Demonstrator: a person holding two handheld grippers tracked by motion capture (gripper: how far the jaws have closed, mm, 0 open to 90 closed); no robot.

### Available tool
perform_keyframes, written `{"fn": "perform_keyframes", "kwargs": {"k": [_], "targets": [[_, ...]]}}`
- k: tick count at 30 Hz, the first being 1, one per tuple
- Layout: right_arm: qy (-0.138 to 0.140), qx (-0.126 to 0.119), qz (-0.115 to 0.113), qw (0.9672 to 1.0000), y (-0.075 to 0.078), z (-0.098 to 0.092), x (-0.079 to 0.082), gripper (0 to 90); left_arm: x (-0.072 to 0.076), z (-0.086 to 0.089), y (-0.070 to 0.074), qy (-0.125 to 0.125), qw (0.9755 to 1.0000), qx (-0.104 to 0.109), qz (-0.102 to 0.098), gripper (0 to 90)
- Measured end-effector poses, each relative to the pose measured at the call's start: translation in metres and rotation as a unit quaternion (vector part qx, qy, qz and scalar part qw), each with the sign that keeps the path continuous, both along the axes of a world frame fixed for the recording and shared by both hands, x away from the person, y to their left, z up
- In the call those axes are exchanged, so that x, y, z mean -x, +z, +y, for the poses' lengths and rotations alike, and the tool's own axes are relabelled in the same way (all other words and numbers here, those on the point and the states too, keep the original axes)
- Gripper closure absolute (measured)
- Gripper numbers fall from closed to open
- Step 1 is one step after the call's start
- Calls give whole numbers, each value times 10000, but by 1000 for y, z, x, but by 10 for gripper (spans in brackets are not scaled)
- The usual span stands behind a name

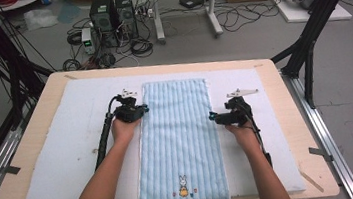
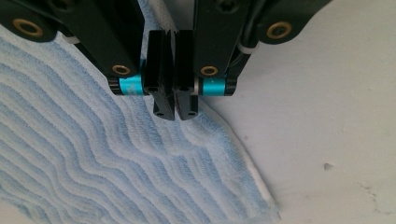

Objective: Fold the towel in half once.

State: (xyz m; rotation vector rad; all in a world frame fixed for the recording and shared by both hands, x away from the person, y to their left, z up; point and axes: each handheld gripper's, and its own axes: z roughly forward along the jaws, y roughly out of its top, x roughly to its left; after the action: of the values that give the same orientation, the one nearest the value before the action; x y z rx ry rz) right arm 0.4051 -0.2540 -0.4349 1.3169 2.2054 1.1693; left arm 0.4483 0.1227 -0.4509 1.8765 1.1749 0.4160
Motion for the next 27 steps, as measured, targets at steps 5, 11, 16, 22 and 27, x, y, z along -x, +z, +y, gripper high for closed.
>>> {"fn": "perform_keyframes", "kwargs": {"k": [5,11,16,22,27], "targets": [[-154,-49,97,9998,-6,12,-26,436,0,0,0,-38,10000,-36,-4,864],[-334,410,133,9985,-12,29,-38,610,-1,2,0,-9,9999,106,52,866],[-172,758,72,9969,-9,38,-40,843,-3,7,2,60,9996,259,-35,868],[-297,292,-103,9991,-2,37,-39,856,-2,15,10,140,9980,602,-163,867],[-139,-87,-174,9997,3,30,-28,856,9,16,21,-131,9958,848,-316,866]]}}
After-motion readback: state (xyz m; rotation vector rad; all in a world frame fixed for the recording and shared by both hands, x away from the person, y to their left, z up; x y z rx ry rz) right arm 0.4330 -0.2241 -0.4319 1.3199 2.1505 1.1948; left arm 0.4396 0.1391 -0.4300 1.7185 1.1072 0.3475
